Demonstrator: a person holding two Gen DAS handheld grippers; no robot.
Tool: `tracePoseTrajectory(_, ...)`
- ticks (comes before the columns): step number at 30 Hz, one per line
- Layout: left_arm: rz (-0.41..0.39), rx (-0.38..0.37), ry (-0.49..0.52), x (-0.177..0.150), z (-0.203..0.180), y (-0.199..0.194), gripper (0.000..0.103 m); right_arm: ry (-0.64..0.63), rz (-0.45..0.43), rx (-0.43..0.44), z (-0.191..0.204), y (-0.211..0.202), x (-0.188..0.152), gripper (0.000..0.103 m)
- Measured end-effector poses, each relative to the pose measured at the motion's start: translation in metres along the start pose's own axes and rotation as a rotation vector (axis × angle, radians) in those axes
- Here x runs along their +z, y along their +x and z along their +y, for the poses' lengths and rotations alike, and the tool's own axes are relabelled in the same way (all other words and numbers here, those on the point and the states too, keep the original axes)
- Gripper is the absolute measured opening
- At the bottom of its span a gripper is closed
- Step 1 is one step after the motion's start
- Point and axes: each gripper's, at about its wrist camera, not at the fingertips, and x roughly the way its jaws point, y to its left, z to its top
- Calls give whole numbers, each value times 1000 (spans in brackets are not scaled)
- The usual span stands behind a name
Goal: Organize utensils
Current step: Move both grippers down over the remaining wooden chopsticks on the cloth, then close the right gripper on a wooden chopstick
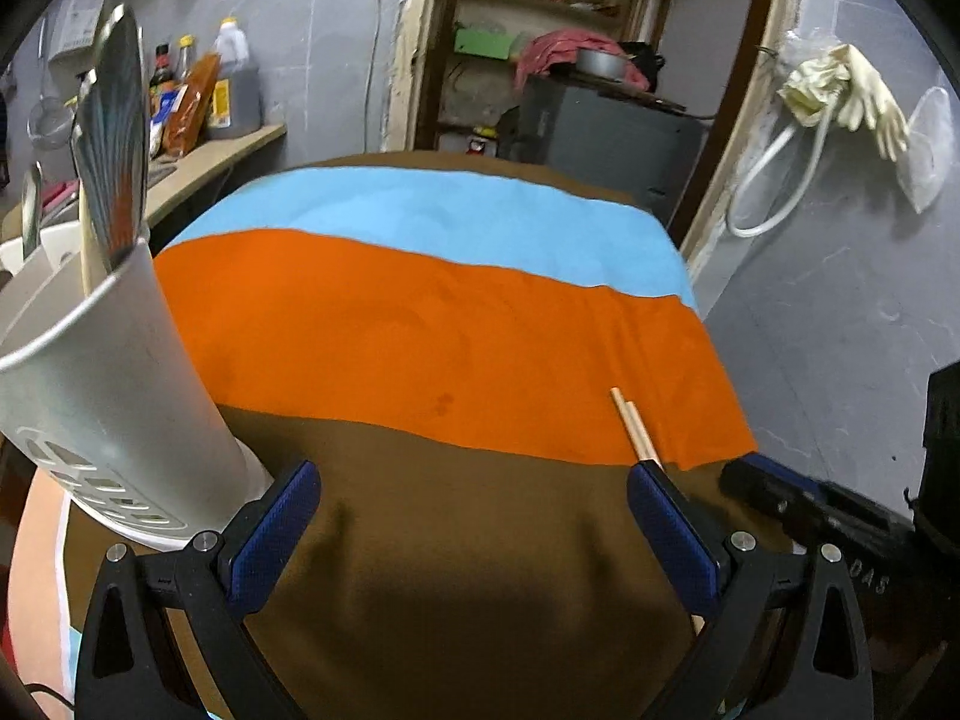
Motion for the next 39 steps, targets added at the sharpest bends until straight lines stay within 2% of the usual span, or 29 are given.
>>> tracePoseTrajectory(4, 18, 13, -25, -1, 3, 6, 102, -7, 44, 37, 4, 14, -5, 14)
tracePoseTrajectory(12, 37, 19, -36, 0, 5, 12, 102, 6, 84, 70, 11, 29, -10, 9)
tracePoseTrajectory(13, 38, 17, -37, -1, 5, 12, 102, 5, 91, 67, 13, 31, -11, 6)
tracePoseTrajectory(19, 47, -11, -32, 1, 4, 14, 102, 30, 98, 84, 9, 33, -10, 1)
tracePoseTrajectory(26, 57, -72, -21, 1, -4, 16, 102, 45, 79, 72, 4, 22, -11, 1)
tracePoseTrajectory(33, 61, -67, -38, 2, -4, 17, 102, 80, 114, 130, 4, 26, -14, 1)
tracePoseTrajectory(39, 64, -48, -60, 2, 3, 16, 102, 104, 131, 128, 4, 31, -18, 1)
